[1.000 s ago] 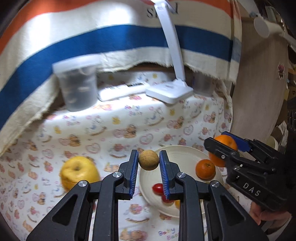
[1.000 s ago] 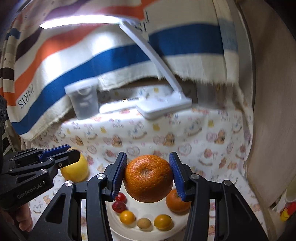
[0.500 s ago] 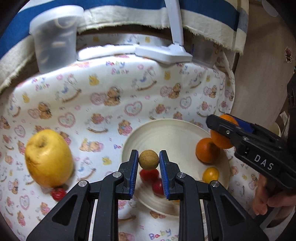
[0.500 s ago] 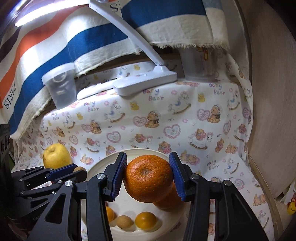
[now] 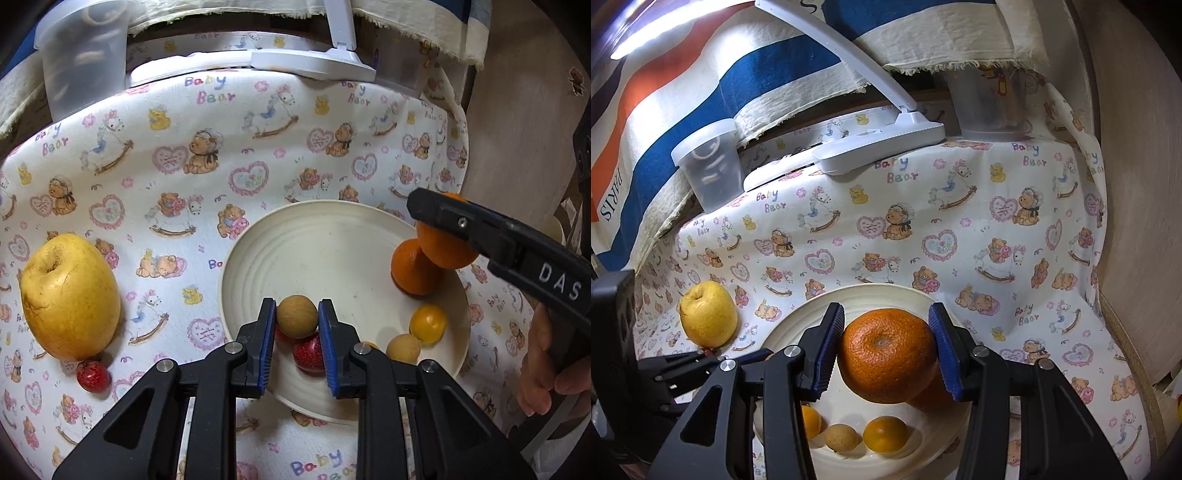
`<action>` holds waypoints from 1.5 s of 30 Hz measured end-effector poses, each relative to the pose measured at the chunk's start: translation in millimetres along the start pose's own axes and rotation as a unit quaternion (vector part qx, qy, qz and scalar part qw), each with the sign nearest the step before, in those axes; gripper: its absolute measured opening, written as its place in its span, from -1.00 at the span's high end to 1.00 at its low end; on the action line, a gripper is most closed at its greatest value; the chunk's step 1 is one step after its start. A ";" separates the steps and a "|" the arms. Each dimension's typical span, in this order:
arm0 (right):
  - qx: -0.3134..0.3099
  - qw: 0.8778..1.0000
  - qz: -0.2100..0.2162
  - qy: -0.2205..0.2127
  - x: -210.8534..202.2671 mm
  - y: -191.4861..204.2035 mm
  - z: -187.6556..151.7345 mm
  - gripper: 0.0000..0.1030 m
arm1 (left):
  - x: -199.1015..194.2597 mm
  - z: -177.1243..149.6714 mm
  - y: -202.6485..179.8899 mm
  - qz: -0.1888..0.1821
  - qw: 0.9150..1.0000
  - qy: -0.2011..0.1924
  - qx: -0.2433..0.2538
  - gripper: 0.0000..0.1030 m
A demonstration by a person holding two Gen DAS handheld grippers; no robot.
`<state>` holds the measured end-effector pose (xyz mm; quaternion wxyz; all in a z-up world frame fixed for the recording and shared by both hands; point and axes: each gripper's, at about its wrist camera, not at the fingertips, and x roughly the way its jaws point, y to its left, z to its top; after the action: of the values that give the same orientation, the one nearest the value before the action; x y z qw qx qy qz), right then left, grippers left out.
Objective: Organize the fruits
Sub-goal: 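Open both grippers to set the kiwi and orange on the plate, then withdraw both open grippers from the plate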
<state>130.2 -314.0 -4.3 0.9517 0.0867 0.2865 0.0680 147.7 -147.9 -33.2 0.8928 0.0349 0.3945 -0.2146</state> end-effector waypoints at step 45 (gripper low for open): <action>0.035 0.999 0.018 -0.004 -11.8 7.5 -1.3 -0.62 | -56.0 17.3 20.1 0.025 0.995 -0.085 -0.038 -0.05</action>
<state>119.1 -308.6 2.5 0.9479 0.1255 0.2829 0.0751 134.5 -113.8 16.8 0.9288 -0.0074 0.3243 -0.1792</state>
